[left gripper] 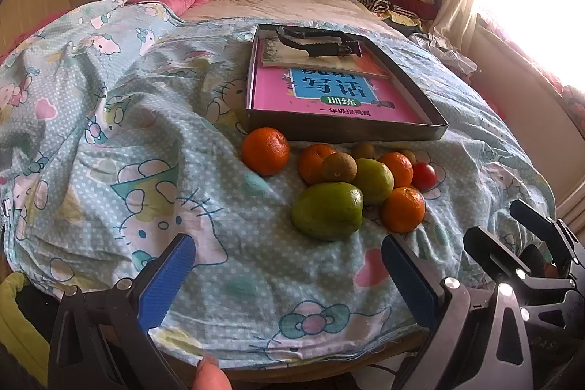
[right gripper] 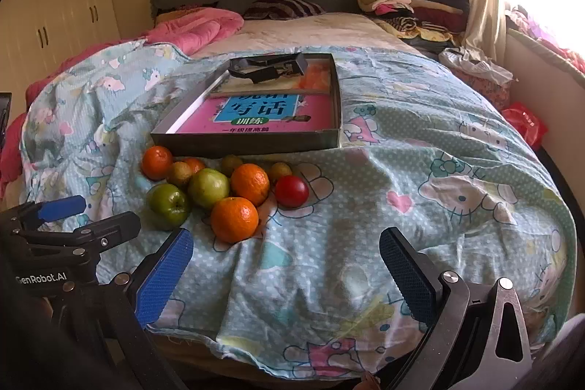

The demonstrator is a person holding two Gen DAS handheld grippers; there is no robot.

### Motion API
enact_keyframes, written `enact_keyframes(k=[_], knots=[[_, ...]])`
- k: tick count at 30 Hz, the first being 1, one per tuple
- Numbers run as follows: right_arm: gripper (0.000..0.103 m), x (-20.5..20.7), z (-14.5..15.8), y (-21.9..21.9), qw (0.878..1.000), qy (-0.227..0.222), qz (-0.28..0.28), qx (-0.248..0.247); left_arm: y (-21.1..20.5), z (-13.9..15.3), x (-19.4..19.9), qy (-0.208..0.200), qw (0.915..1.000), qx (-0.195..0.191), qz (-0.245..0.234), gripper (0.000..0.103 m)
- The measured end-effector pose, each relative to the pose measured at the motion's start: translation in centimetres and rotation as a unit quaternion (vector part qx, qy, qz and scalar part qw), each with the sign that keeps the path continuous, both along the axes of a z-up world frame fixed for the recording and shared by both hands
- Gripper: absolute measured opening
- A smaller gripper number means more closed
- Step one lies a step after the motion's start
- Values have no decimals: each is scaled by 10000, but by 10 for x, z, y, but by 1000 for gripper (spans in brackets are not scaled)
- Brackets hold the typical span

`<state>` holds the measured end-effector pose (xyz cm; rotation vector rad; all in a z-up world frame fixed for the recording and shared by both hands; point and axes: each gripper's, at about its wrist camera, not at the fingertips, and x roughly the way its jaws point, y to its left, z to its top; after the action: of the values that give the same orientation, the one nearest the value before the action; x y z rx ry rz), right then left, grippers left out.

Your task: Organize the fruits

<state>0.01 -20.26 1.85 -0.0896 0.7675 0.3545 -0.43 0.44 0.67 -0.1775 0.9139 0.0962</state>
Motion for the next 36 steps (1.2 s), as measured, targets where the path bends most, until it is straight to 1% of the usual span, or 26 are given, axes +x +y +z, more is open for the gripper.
enact_keyframes(k=[14, 19, 22, 24, 26, 29, 31, 33, 35, 36], knots=[[102, 5, -7, 4, 9999, 69, 64, -71, 4, -7, 6, 138, 9999, -36, -36, 102], [102, 9, -12, 8, 9998, 83, 152, -112, 10, -10, 9, 176, 9996, -218, -91, 102], [102, 16, -16, 13, 9994, 137, 323, -37, 12, -12, 12, 199, 9995, -212, -133, 98], [101, 22, -18, 17, 9990, 153, 409, -22, 13, -12, 15, 230, 9993, -231, -155, 93], [99, 27, -19, 22, 9986, 154, 502, -55, 15, -11, 16, 229, 9993, -254, -164, 92], [89, 31, -24, 31, 9969, 107, 717, -290, 20, -9, 18, 180, 9987, -414, -228, 92], [71, 34, -31, 40, 9945, 229, 937, -416, 20, -6, 20, 143, 9986, -429, -274, 92], [64, 38, -36, 47, 9929, 343, 1032, -479, 17, -5, 23, 142, 9982, -427, -399, 92], [62, 42, -41, 54, 9919, 371, 1110, -487, 12, -7, 27, 181, 9975, -463, -501, 92], [59, 44, -43, 57, 9918, 350, 1121, -515, 10, -8, 31, 206, 9969, -500, -568, 90]])
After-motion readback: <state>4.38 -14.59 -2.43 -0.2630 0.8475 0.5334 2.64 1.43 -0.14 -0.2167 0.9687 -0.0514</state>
